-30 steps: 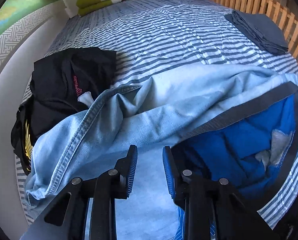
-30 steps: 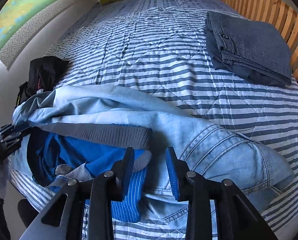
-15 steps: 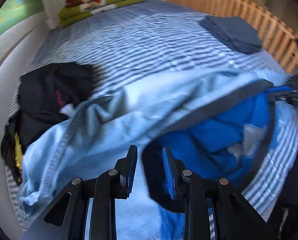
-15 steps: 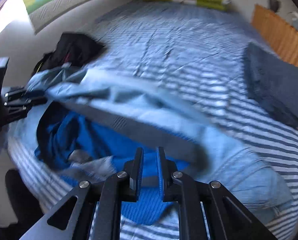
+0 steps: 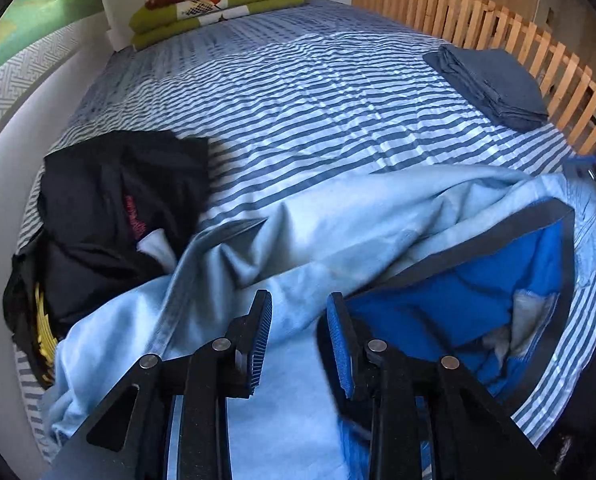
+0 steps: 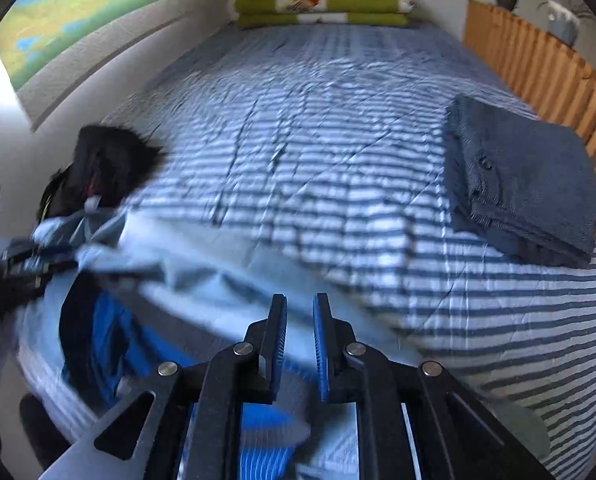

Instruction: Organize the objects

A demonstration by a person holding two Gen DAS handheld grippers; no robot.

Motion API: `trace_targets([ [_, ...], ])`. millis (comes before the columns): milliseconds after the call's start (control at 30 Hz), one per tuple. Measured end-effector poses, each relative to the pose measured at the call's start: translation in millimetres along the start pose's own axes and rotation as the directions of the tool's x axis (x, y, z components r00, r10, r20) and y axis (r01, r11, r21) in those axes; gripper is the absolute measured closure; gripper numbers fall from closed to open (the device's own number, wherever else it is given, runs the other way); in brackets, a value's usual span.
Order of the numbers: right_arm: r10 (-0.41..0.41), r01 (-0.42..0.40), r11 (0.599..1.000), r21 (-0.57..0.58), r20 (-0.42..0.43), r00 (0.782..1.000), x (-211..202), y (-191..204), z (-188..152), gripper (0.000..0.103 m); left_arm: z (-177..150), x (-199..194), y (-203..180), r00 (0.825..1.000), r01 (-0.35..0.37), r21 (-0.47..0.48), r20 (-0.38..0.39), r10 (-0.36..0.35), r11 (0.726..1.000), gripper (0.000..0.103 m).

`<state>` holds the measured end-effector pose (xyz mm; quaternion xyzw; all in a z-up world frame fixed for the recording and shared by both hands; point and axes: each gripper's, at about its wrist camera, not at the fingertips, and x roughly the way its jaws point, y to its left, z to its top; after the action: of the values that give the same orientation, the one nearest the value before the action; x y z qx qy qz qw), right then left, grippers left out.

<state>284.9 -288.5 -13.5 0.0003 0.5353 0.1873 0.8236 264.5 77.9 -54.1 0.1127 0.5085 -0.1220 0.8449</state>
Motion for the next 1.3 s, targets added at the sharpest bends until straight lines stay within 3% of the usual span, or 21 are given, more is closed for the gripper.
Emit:
trace_targets([
  [67, 0.081, -0.085, 0.996, -0.038, -0.083, 0.993, 10, 13, -18, 0.091, -9, 0, 4, 1.000, 0.012, -0.018, -0.015, -0.013, 1.000, 0.072],
  [200, -0.009, -0.012, 0.995, -0.101, -0.203, 0.979, 59, 38, -38, 0.092, -22, 4, 0, 1.000, 0.012, -0.015, -0.024, -0.012, 1.000, 0.072],
  [267, -0.069, 0.054, 0.995, -0.087, -0.184, 0.981, 71, 37, -34, 0.093, -31, 3, -3, 1.000, 0.008, -0.013, -0.027, -0.009, 1.000, 0.072],
  [367, -0.188, 0.187, 0.982, -0.008, -0.030, 0.982, 59, 18, -8, 0.097, -41, -6, -4, 1.000, -0.002, 0.000, -0.026, 0.002, 1.000, 0.072],
  [433, -0.108, 0.108, 0.992, 0.071, 0.004, 0.994, 42, 1, 3, 0.097, -48, -13, 0, 1.000, -0.019, -0.001, -0.020, 0.019, 1.000, 0.064],
  [500, -0.097, 0.093, 0.992, 0.087, 0.032, 0.995, 27, -6, 4, 0.097, -55, -18, 7, 1.000, -0.023, -0.013, -0.009, 0.023, 1.000, 0.047],
  [533, -0.084, 0.081, 0.994, 0.078, 0.038, 0.996, 22, -8, 3, 0.094, -59, -21, 12, 1.000, -0.015, -0.026, -0.003, 0.015, 1.000, 0.045],
  [633, 0.031, -0.033, 0.996, 0.078, 0.032, 0.999, 9, -14, -14, 0.086, -69, -15, 21, 1.000, 0.012, -0.042, -0.014, -0.013, 0.999, 0.045],
  [700, 0.027, -0.031, 0.997, 0.077, 0.057, 0.998, -2, -23, -30, 0.084, -74, -3, 21, 0.999, 0.022, -0.039, -0.044, -0.023, 0.999, 0.045],
  [767, 0.036, -0.042, 0.993, 0.110, 0.060, 0.998, -2, -29, -42, 0.083, -74, 5, 19, 0.995, 0.078, -0.060, -0.055, -0.081, 0.995, 0.045],
  [900, 0.011, -0.017, 0.984, 0.179, 0.035, 0.999, -4, -35, -62, 0.076, -65, 6, 10, 0.987, 0.160, -0.093, -0.012, -0.162, 0.983, 0.045],
  [1033, 0.009, -0.012, 0.977, 0.215, 0.017, 1.000, 3, -39, -59, 0.075, -55, 5, 0, 0.986, 0.166, -0.085, -0.014, -0.168, 0.982, 0.045],
  [1100, 0.016, -0.019, 0.977, 0.212, 0.012, 1.000, 8, -34, -53, 0.067, -51, 5, -3, 0.984, 0.172, -0.087, -0.019, -0.175, 0.981, 0.045],
  [1300, -0.066, 0.075, 0.977, 0.199, -0.056, 0.996, 27, -25, -42, 0.064, -38, 12, -6, 0.981, 0.172, -0.107, -0.068, -0.180, 0.979, 0.045],
])
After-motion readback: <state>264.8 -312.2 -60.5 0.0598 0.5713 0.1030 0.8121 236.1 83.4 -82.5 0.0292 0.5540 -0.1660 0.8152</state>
